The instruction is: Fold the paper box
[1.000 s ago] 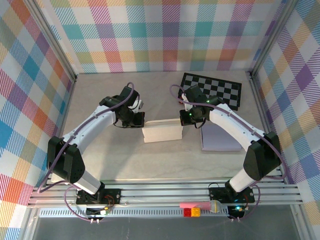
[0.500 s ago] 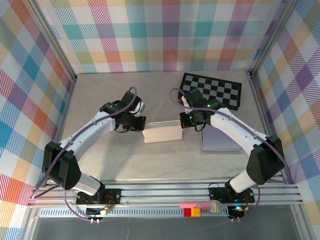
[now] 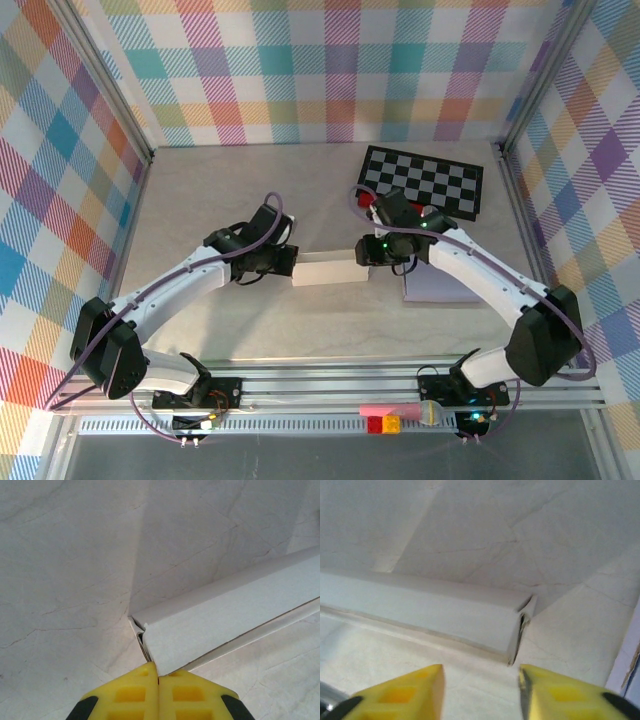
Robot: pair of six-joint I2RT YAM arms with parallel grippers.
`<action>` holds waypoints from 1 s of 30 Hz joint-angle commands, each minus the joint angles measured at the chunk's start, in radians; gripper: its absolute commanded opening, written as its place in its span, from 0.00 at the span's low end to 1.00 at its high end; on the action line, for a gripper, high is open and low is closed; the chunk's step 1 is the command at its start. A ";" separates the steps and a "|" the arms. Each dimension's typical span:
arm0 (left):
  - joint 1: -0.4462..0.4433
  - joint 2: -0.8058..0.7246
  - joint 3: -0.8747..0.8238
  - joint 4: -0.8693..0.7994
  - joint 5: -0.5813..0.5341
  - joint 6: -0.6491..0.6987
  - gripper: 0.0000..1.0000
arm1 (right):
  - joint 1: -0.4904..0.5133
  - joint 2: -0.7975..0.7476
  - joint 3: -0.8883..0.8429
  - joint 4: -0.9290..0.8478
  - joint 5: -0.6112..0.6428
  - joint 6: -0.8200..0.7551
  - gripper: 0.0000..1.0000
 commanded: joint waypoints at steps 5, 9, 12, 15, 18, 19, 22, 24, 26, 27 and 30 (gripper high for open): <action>-0.026 0.033 -0.028 -0.069 -0.003 -0.033 0.00 | -0.025 -0.100 -0.017 0.000 -0.148 0.393 0.57; -0.034 0.039 -0.020 -0.072 -0.005 -0.035 0.00 | -0.083 -0.150 -0.093 0.083 -0.204 0.623 0.65; -0.037 0.045 -0.015 -0.076 -0.004 -0.037 0.00 | -0.136 -0.190 -0.188 0.233 -0.261 0.795 0.66; -0.037 0.050 -0.012 -0.081 -0.002 -0.041 0.00 | -0.167 -0.196 -0.257 0.391 -0.282 0.911 0.67; -0.039 0.055 -0.009 -0.087 0.000 -0.048 0.00 | -0.191 -0.166 -0.267 0.435 -0.312 0.957 0.66; -0.039 0.053 -0.009 -0.088 0.000 -0.049 0.00 | -0.192 -0.160 -0.277 0.453 -0.317 0.972 0.66; -0.039 0.053 -0.005 -0.092 -0.003 -0.052 0.00 | -0.192 -0.146 -0.318 0.510 -0.346 1.020 0.61; -0.039 0.054 0.001 -0.098 -0.003 -0.055 0.00 | -0.192 -0.149 -0.348 0.528 -0.346 1.032 0.60; -0.039 0.054 0.003 -0.101 -0.003 -0.056 0.00 | -0.192 -0.151 -0.369 0.538 -0.339 1.033 0.58; -0.039 0.053 0.004 -0.101 -0.003 -0.057 0.00 | -0.192 -0.148 -0.378 0.545 -0.340 1.032 0.57; -0.039 0.052 0.004 -0.102 0.000 -0.060 0.00 | -0.192 -0.135 -0.393 0.567 -0.345 1.028 0.53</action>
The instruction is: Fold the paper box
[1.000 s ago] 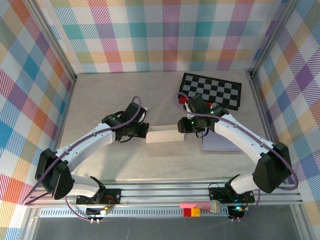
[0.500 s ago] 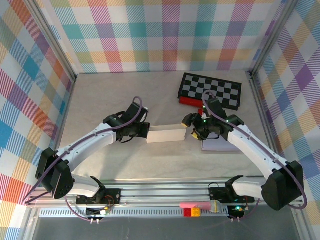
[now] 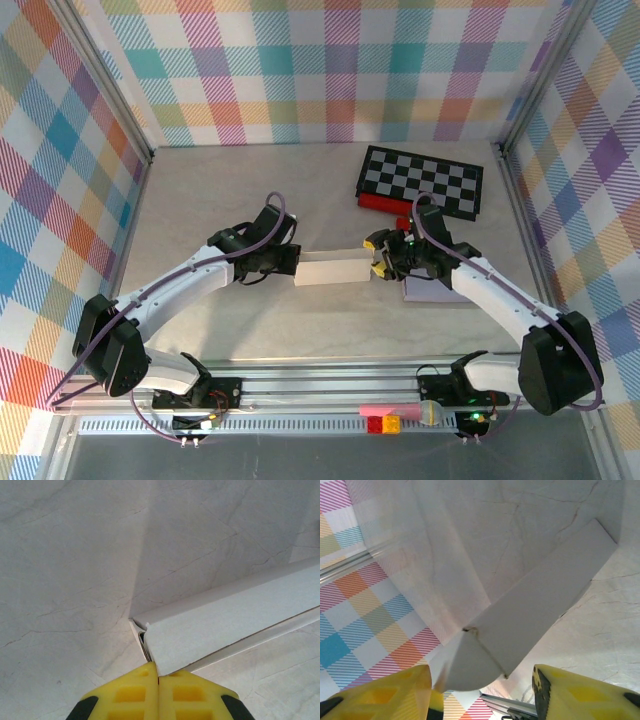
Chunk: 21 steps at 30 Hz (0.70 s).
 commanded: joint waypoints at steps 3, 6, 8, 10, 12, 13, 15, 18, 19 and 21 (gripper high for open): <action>-0.021 0.034 -0.004 -0.117 0.025 -0.013 0.00 | -0.003 0.009 -0.019 0.054 -0.011 0.013 0.43; -0.021 0.029 -0.005 -0.116 0.031 -0.026 0.00 | -0.003 0.012 -0.024 0.042 0.000 -0.010 0.40; -0.021 0.018 -0.006 -0.117 0.038 -0.044 0.04 | -0.003 0.018 -0.027 0.034 0.006 -0.030 0.39; -0.021 -0.001 -0.007 -0.117 0.048 -0.071 0.11 | -0.003 0.025 -0.026 0.018 0.008 -0.050 0.38; -0.021 -0.029 -0.006 -0.112 0.065 -0.109 0.18 | -0.003 0.027 -0.030 0.015 0.007 -0.056 0.38; -0.021 -0.046 -0.004 -0.109 0.076 -0.133 0.22 | -0.003 0.027 -0.030 0.005 0.006 -0.060 0.38; -0.020 -0.087 0.000 -0.099 0.095 -0.188 0.28 | -0.003 0.027 -0.031 -0.011 0.009 -0.071 0.36; 0.004 -0.147 -0.001 -0.068 0.132 -0.283 0.38 | -0.003 0.034 -0.030 -0.026 0.008 -0.078 0.36; 0.025 -0.161 -0.005 -0.053 0.155 -0.323 0.41 | -0.003 0.037 -0.030 -0.028 0.007 -0.078 0.36; 0.071 -0.181 -0.024 -0.019 0.194 -0.405 0.48 | -0.003 0.044 -0.026 -0.030 0.006 -0.082 0.36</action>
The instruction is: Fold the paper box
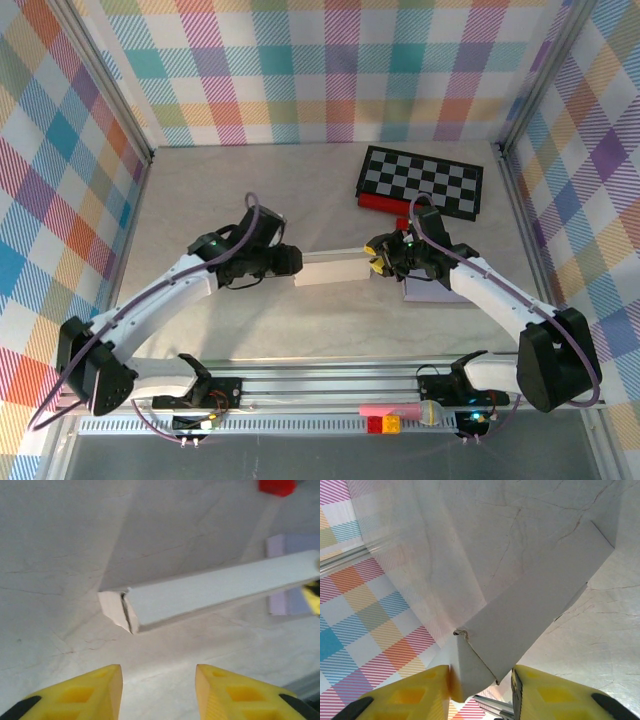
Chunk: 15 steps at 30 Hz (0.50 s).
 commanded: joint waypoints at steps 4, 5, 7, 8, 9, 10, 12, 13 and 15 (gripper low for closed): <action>0.137 -0.012 -0.069 0.102 0.189 -0.288 0.50 | -0.004 0.042 0.000 -0.061 0.008 -0.035 0.35; 0.152 -0.003 -0.078 0.115 0.207 -0.313 0.50 | -0.003 0.046 0.003 -0.061 0.004 -0.036 0.35; 0.173 0.007 -0.103 0.163 0.233 -0.343 0.50 | -0.003 0.046 0.005 -0.061 0.003 -0.037 0.35; 0.180 0.013 -0.113 0.183 0.241 -0.352 0.50 | -0.003 0.046 0.005 -0.063 0.003 -0.037 0.35; 0.186 0.022 -0.120 0.202 0.249 -0.357 0.50 | -0.003 0.045 0.005 -0.064 0.004 -0.037 0.35; 0.190 0.032 -0.127 0.233 0.268 -0.364 0.49 | -0.003 0.044 0.005 -0.065 0.004 -0.038 0.35; 0.190 0.051 -0.139 0.282 0.292 -0.378 0.49 | -0.003 0.045 0.005 -0.066 0.003 -0.038 0.35; 0.190 0.058 -0.145 0.296 0.302 -0.386 0.48 | -0.003 0.045 0.005 -0.066 0.003 -0.038 0.35; 0.190 0.065 -0.148 0.295 0.305 -0.384 0.45 | -0.003 0.046 0.005 -0.066 0.001 -0.038 0.35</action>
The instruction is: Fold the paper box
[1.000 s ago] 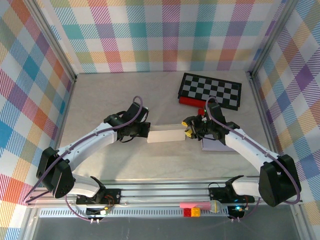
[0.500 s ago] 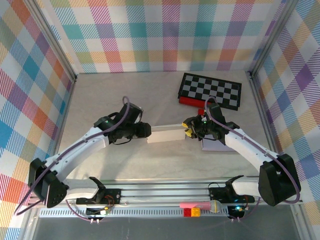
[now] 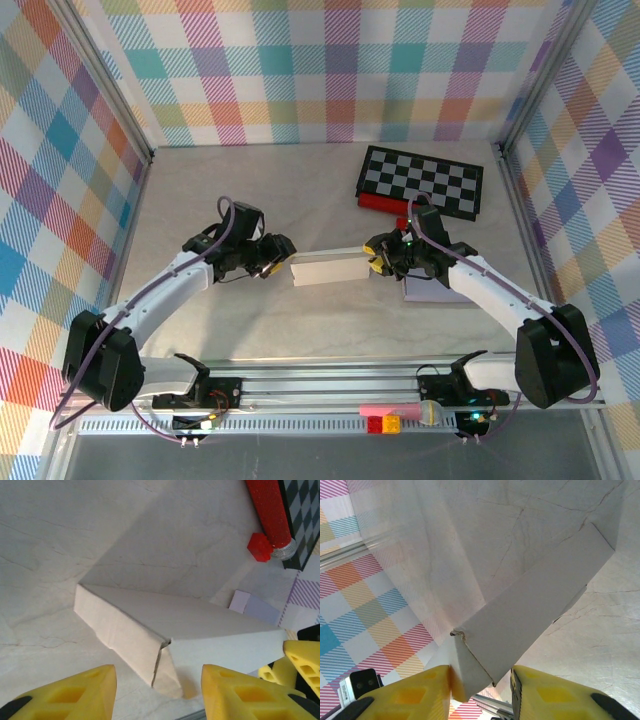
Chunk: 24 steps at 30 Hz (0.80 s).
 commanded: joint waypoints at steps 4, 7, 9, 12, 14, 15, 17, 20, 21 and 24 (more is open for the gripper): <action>0.007 -0.014 -0.048 0.061 0.051 -0.038 0.42 | -0.001 0.030 0.001 -0.075 0.018 -0.018 0.35; 0.007 -0.028 -0.079 0.060 0.038 -0.028 0.40 | -0.001 0.029 -0.001 -0.082 0.020 -0.017 0.35; 0.007 -0.033 -0.095 0.053 0.026 -0.018 0.40 | -0.001 0.029 -0.001 -0.087 0.021 -0.017 0.35; 0.008 -0.037 -0.121 0.055 0.013 -0.003 0.39 | -0.001 0.031 0.004 -0.102 0.022 -0.021 0.35; 0.011 -0.032 -0.135 0.060 0.012 0.006 0.37 | -0.001 0.031 0.007 -0.113 0.021 -0.025 0.35; 0.010 -0.027 -0.138 0.058 0.011 0.014 0.36 | -0.001 0.031 0.010 -0.123 0.022 -0.027 0.35; 0.011 -0.021 -0.154 0.057 0.006 0.030 0.34 | 0.000 0.032 0.018 -0.142 0.022 -0.034 0.36; 0.011 -0.029 -0.189 0.067 -0.009 0.039 0.28 | -0.002 0.035 0.026 -0.149 0.017 -0.038 0.36; 0.010 -0.031 -0.199 0.069 -0.014 0.042 0.26 | -0.002 0.037 0.033 -0.155 0.016 -0.043 0.37; 0.011 -0.026 -0.212 0.069 -0.017 0.056 0.24 | -0.002 0.040 0.065 -0.179 0.014 -0.069 0.38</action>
